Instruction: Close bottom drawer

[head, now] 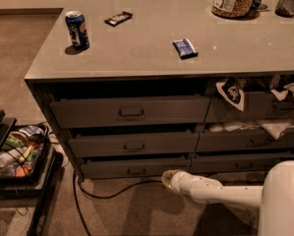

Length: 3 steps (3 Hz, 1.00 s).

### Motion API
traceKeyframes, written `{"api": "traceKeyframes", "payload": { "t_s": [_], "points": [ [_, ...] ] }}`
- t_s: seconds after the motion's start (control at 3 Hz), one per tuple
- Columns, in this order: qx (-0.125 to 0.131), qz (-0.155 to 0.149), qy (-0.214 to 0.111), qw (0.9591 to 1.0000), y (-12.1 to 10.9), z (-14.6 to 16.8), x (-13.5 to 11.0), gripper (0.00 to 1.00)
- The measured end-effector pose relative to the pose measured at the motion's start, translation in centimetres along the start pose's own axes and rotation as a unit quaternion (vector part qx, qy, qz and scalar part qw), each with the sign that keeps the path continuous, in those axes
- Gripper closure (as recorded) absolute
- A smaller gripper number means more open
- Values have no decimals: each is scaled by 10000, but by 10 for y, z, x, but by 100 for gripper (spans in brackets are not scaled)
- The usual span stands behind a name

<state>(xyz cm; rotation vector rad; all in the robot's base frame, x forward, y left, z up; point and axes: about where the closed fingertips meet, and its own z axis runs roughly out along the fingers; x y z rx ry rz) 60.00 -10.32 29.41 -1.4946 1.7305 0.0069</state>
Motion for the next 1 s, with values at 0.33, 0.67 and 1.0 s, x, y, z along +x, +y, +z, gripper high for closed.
{"api": "traceKeyframes", "payload": {
  "t_s": [0.33,0.67,1.0],
  "points": [
    [0,0,0,10000,0,0,0,100],
    [0,0,0,10000,0,0,0,81],
    [0,0,0,10000,0,0,0,58]
  ]
}}
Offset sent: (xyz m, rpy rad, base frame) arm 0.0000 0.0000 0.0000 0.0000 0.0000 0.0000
